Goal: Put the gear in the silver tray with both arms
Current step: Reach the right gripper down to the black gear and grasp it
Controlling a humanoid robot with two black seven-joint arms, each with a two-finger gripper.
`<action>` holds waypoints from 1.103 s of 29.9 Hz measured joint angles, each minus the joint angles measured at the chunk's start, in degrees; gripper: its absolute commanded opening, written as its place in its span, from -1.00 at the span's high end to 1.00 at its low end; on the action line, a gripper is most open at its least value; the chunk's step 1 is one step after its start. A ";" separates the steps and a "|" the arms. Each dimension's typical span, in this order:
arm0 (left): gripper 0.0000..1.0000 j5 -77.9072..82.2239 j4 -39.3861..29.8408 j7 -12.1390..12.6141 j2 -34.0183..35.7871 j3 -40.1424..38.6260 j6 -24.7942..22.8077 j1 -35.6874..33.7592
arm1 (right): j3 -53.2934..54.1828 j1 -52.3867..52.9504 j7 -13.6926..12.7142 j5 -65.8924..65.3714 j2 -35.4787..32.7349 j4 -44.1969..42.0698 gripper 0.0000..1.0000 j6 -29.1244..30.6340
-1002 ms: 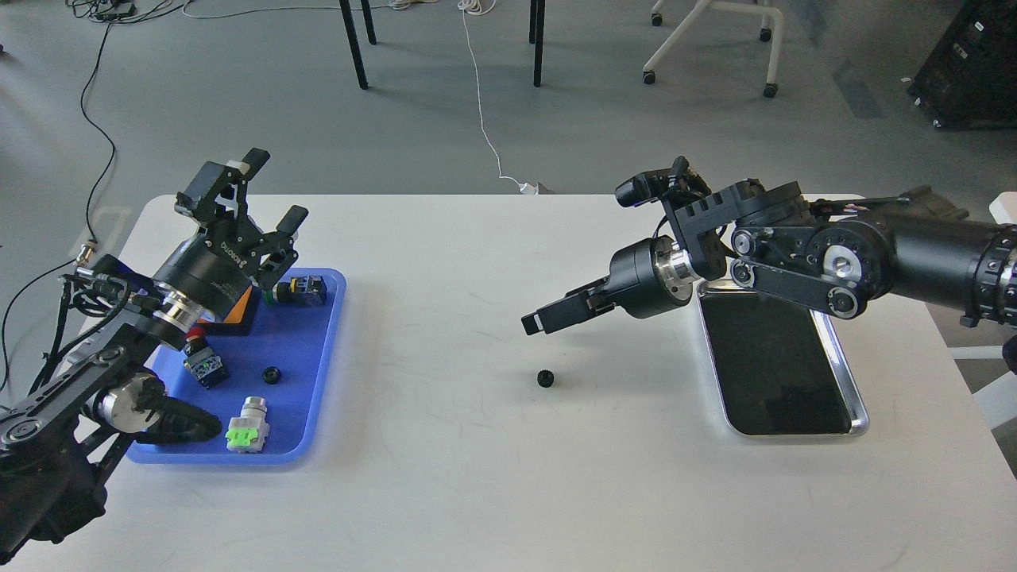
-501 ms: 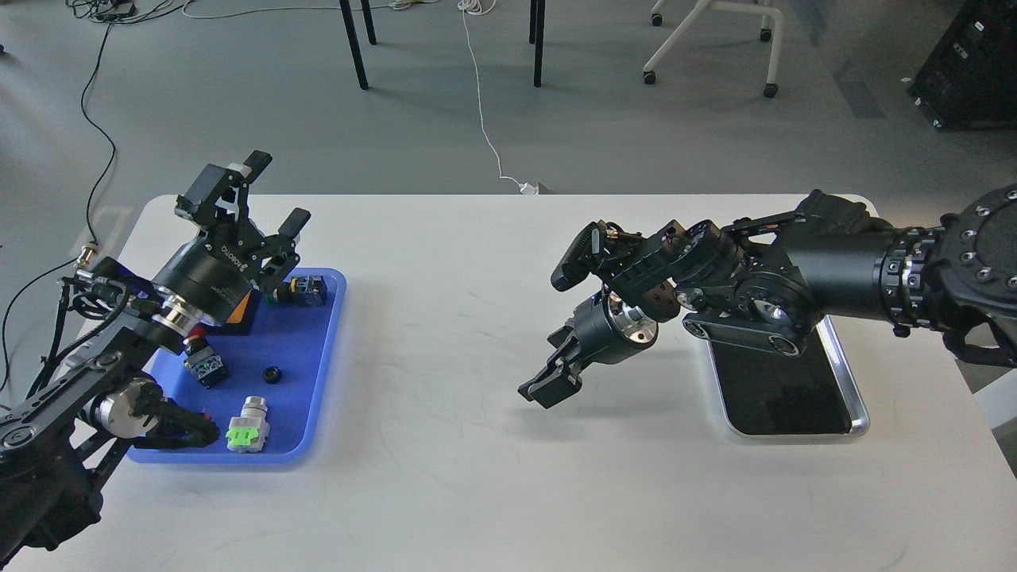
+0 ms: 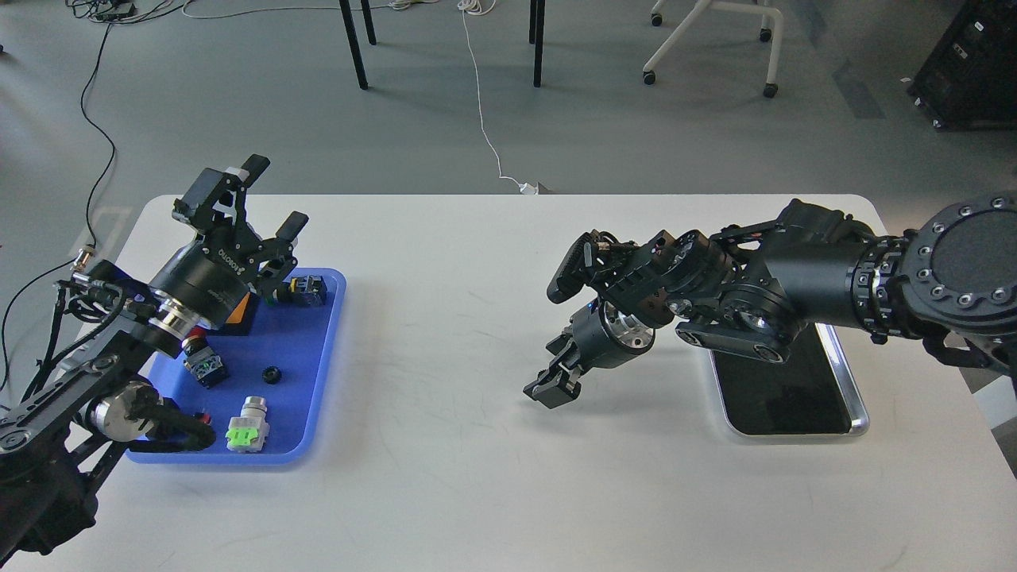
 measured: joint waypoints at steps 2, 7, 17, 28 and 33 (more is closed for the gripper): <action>-0.96 0.00 -0.03 0.00 0.05 0.00 0.00 0.00 | -0.25 -0.40 0.00 0.00 0.23 -0.48 -0.53 -0.25; -0.96 -0.01 -0.04 0.00 0.09 0.00 0.00 0.00 | -0.35 -1.19 -0.02 0.04 0.32 -1.55 -0.33 -0.51; -0.96 -0.02 -0.04 0.00 0.09 0.00 0.00 0.00 | -0.43 -1.97 -0.01 0.05 0.33 -2.58 -0.16 -0.76; -0.96 -0.02 -0.04 0.01 0.09 -0.08 0.01 0.00 | -0.43 -2.13 -0.01 0.05 0.33 -2.60 0.07 -0.83; -0.96 -0.02 -0.04 0.01 0.09 -0.09 0.01 0.00 | -0.43 -2.13 0.00 0.05 0.33 -2.31 0.15 -0.93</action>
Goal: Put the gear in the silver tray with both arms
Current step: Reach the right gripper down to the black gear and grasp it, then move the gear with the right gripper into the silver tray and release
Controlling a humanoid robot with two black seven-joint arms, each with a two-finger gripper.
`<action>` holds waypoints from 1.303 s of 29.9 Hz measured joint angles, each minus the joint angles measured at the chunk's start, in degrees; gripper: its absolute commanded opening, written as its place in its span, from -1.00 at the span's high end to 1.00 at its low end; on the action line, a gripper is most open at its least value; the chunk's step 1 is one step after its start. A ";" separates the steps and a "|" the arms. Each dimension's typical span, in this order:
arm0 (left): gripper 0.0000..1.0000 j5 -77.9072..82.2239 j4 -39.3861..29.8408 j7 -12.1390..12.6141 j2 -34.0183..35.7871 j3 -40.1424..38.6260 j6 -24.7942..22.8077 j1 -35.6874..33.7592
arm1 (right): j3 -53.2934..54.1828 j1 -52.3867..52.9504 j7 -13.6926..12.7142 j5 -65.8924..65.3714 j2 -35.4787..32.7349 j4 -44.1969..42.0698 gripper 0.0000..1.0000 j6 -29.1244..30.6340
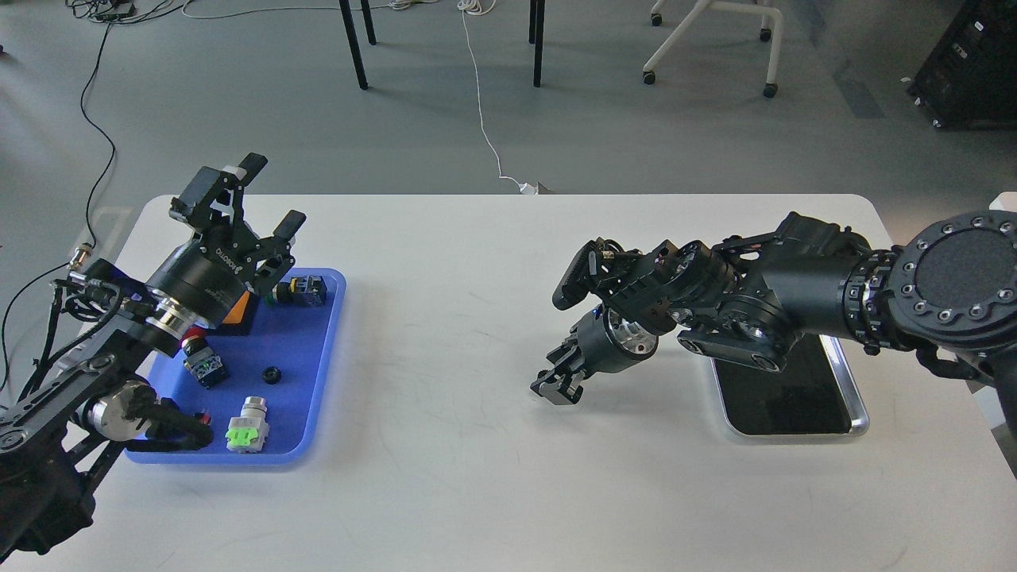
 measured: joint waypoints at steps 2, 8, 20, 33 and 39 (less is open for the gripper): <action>-0.96 0.00 0.00 0.00 0.00 0.00 0.00 0.00 | 0.00 0.00 0.01 0.00 0.00 0.08 0.18 0.00; -0.96 0.00 0.00 0.00 0.00 0.00 0.00 0.00 | 0.00 0.00 0.01 0.00 0.00 0.18 0.37 -0.01; -0.96 0.00 0.00 0.00 0.00 0.00 0.00 0.00 | -0.07 0.00 0.01 0.00 0.00 0.08 0.76 -0.02; -0.96 0.00 0.00 0.00 -0.15 0.00 0.00 0.00 | 0.18 2.24 -0.02 0.11 0.00 0.37 0.75 -0.12; -0.96 0.00 0.00 0.00 -0.17 0.00 -0.01 0.00 | 0.28 5.07 -0.02 0.17 -4.25 1.97 0.75 -0.27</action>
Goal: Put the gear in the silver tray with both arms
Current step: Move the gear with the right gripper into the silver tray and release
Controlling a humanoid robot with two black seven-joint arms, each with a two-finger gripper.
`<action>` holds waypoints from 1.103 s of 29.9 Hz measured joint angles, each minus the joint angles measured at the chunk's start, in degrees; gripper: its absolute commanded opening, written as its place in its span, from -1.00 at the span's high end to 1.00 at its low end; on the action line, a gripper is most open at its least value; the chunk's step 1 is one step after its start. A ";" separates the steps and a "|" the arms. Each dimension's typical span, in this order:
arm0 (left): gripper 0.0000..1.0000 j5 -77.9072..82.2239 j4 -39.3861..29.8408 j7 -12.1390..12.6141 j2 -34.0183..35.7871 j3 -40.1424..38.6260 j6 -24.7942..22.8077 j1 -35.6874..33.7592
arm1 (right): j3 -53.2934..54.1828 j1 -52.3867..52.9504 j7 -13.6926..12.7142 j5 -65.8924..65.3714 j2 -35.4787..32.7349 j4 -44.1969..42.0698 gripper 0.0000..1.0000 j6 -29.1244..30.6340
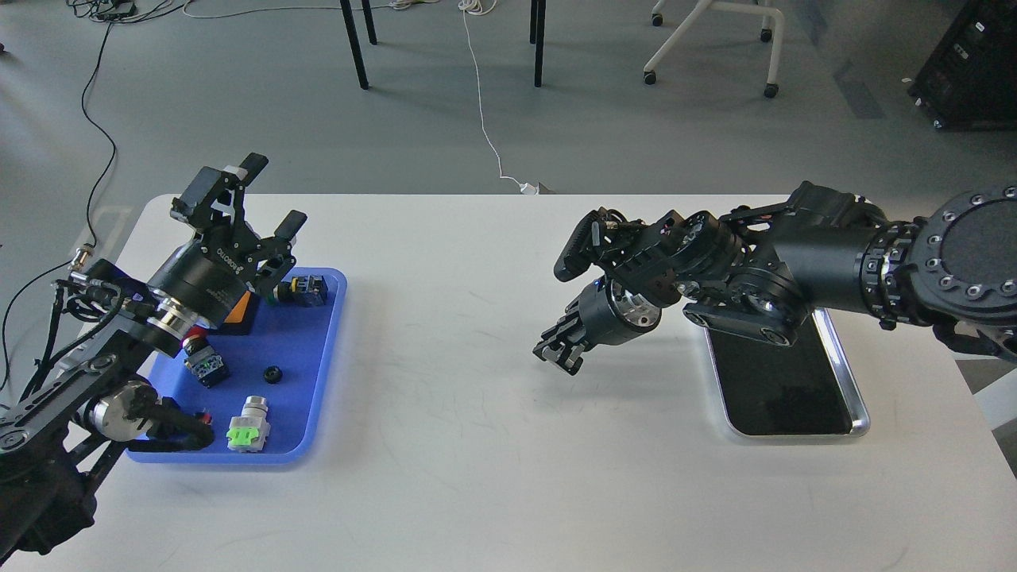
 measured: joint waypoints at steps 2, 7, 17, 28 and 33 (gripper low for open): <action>-0.96 0.00 0.00 0.00 -0.08 0.00 0.00 0.00 | 0.00 0.68 0.01 0.00 -2.70 0.64 0.75 0.00; -0.96 0.00 -0.06 0.00 -0.37 0.07 0.00 0.00 | 0.03 1.21 0.02 -0.14 -10.24 1.53 0.74 -0.38; -0.96 0.00 -0.62 0.00 -0.77 0.09 0.00 -0.35 | 0.03 -0.13 0.02 -0.30 -28.05 6.58 0.73 -2.38; -0.96 0.09 -0.70 0.00 -1.99 0.10 0.09 -0.58 | 0.07 -10.67 0.01 -1.22 -31.09 -0.32 0.71 -5.58; -0.96 0.09 -0.70 0.00 -1.98 0.15 0.09 -0.60 | 0.18 -12.09 0.02 -1.23 -29.49 -2.24 0.67 -6.19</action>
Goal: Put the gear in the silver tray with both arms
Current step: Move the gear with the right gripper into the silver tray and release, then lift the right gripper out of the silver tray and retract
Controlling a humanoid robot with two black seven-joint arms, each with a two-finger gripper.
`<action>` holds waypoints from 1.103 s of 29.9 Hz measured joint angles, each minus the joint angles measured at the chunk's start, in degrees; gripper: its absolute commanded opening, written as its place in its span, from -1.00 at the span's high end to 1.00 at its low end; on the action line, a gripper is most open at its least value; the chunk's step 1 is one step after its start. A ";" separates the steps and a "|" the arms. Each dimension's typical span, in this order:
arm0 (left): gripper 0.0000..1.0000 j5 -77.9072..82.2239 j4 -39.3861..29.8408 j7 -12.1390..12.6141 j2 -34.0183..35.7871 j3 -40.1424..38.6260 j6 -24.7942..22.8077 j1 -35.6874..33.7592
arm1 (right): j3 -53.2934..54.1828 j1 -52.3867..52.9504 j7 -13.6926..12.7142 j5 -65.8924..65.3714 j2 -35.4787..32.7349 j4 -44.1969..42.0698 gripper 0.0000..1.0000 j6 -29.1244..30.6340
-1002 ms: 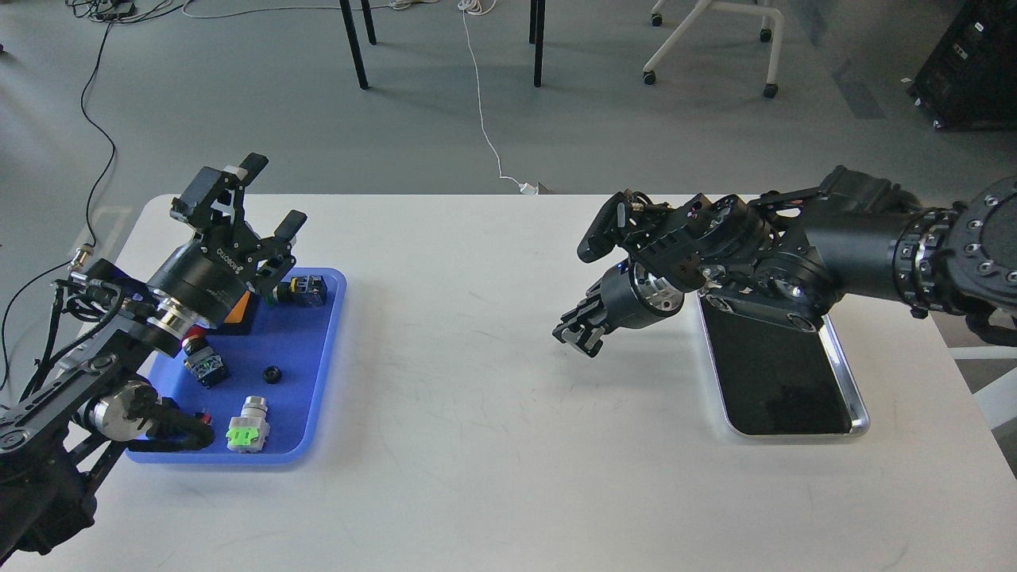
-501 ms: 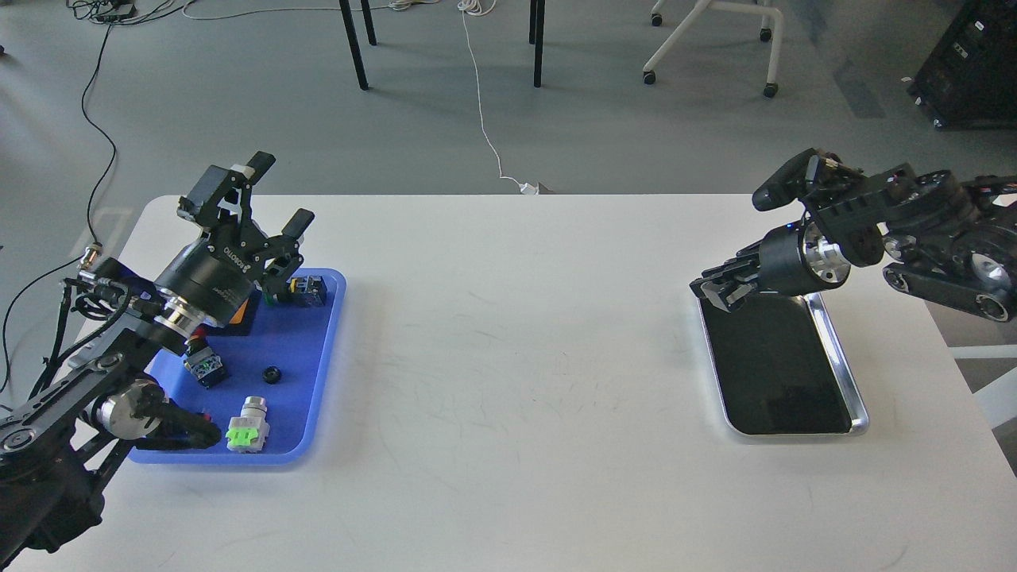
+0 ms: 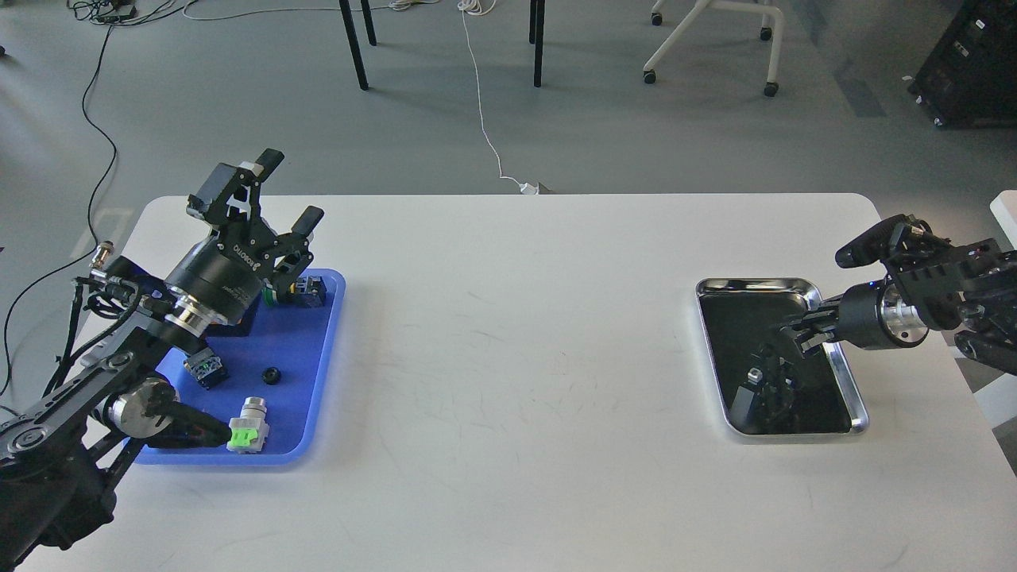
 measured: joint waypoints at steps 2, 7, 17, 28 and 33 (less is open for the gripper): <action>-0.96 0.00 0.00 0.00 0.00 0.00 0.00 -0.06 | 0.07 -0.42 0.00 0.00 1.11 -1.31 0.65 -0.04; -0.96 0.03 0.00 0.00 0.11 0.00 0.00 -0.08 | 0.53 -1.15 0.01 0.12 3.34 -2.78 0.28 -0.05; -0.96 0.01 0.00 0.00 0.37 -0.06 0.00 -0.04 | 1.32 -0.90 0.00 0.70 2.83 -1.91 -0.66 -0.16; -0.96 -0.02 0.00 -0.01 0.47 -0.07 0.00 -0.06 | 19.47 -1.72 -0.01 6.20 -3.07 2.18 -0.92 0.23; -0.96 -0.02 0.01 -0.01 0.48 0.09 0.16 -0.06 | 31.27 -7.86 -0.01 22.60 -2.82 2.25 -0.92 0.31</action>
